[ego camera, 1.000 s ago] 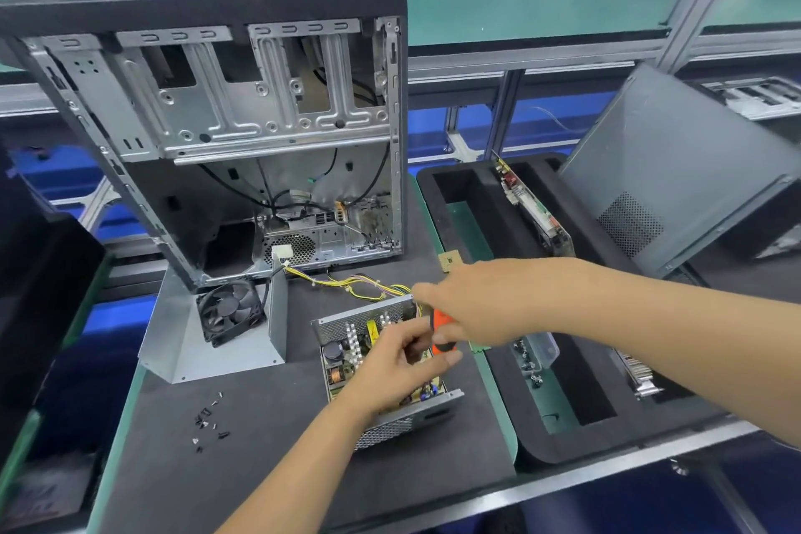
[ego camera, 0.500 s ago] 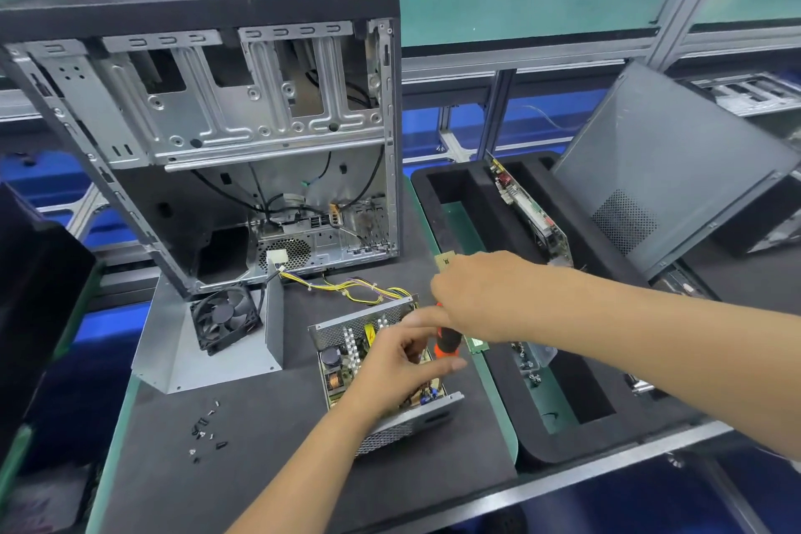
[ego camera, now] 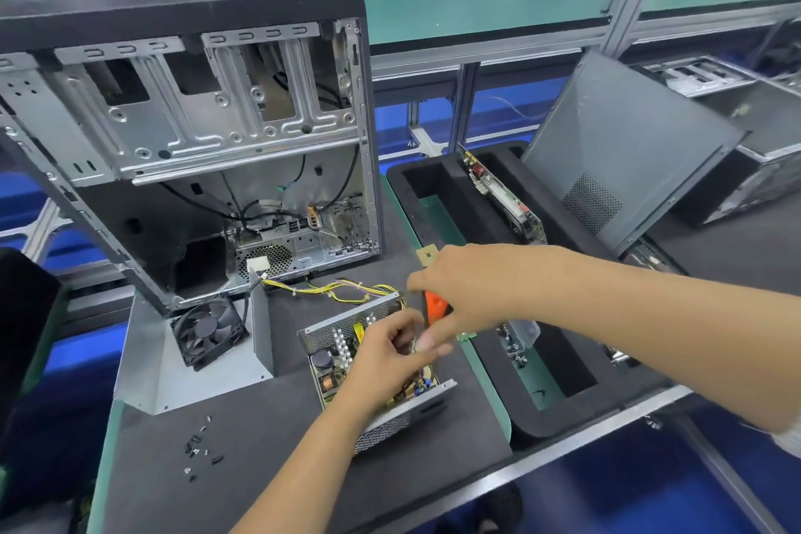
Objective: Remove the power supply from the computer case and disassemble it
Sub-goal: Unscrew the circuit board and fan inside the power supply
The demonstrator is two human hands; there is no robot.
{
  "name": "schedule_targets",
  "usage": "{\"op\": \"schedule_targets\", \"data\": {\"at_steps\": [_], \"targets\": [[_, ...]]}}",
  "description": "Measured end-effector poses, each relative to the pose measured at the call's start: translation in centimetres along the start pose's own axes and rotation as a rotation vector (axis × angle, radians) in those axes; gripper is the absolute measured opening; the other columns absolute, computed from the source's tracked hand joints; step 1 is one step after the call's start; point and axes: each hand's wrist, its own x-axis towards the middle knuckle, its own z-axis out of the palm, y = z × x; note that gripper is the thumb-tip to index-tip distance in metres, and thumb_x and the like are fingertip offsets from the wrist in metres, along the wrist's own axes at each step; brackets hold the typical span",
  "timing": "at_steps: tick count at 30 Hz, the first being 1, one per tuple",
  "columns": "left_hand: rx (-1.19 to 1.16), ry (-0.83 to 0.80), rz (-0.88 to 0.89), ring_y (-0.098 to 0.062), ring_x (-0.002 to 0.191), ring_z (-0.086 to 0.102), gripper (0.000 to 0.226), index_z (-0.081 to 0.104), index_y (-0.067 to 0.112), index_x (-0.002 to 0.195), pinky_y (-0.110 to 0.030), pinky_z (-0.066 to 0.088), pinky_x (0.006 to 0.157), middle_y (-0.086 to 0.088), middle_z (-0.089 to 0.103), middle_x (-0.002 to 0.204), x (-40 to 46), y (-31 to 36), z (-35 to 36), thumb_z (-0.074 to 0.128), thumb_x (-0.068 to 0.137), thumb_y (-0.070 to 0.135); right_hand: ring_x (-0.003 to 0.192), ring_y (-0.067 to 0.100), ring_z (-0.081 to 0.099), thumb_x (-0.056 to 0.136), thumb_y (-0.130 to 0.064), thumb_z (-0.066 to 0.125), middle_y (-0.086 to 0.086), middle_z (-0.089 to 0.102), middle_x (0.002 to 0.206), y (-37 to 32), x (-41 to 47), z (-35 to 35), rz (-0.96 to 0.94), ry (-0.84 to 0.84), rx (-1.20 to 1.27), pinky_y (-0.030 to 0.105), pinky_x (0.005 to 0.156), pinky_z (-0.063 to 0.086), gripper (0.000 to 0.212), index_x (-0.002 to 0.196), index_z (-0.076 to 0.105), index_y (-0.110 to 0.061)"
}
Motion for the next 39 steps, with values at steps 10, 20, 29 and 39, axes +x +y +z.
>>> {"op": "schedule_targets", "data": {"at_steps": [10, 20, 29, 39], "targets": [[0.031, -0.037, 0.039, -0.003, 0.053, 0.022, 0.023, 0.059, 0.038, 0.058, -0.017, 0.021, 0.051, 0.016, 0.027, 0.05, -0.3, -0.7, 0.1, 0.076, 0.073, 0.032, 0.09, 0.021, 0.041, 0.09, -0.008, 0.055, 0.002, 0.032, 0.102, -1.0, -0.1, 0.8, -0.148, -0.05, -0.132, 0.024, 0.056, 0.03, 0.034, 0.121, 0.048, -0.02], [-0.078, -0.021, -0.006, -0.019, 0.074, 0.04, 0.047, 0.065, 0.001, 0.086, -0.034, 0.03, 0.068, -0.007, 0.05, 0.077, 0.5, -1.3, 0.3, 0.086, 0.066, 0.038, 0.082, 0.028, 0.049, 0.099, -0.037, 0.045, 0.011, 0.056, 0.11, -1.4, 0.7, 1.4, 0.114, 0.143, -0.044, 0.031, 0.064, 0.036, 0.03, 0.113, 0.054, -0.012], [-0.095, 0.035, -0.015, -0.012, 0.06, 0.026, 0.022, 0.071, 0.024, 0.085, -0.028, 0.022, 0.059, 0.006, 0.028, 0.061, 0.2, -1.2, -0.3, 0.08, 0.068, 0.036, 0.077, 0.028, 0.052, 0.088, -0.042, 0.061, 0.003, 0.03, 0.102, 0.2, 0.6, 1.7, -0.053, 0.126, 0.015, 0.033, 0.056, 0.038, 0.045, 0.123, 0.041, -0.021], [0.016, -0.033, 0.043, -0.005, 0.056, 0.019, 0.014, 0.064, 0.036, 0.073, -0.019, 0.017, 0.052, 0.014, 0.026, 0.058, 0.1, -1.0, -0.2, 0.077, 0.075, 0.039, 0.061, 0.021, 0.041, 0.093, -0.017, 0.055, 0.005, 0.039, 0.093, 0.3, 0.5, 1.6, -0.109, 0.056, -0.018, 0.031, 0.046, 0.024, 0.032, 0.12, 0.039, -0.019]]}}
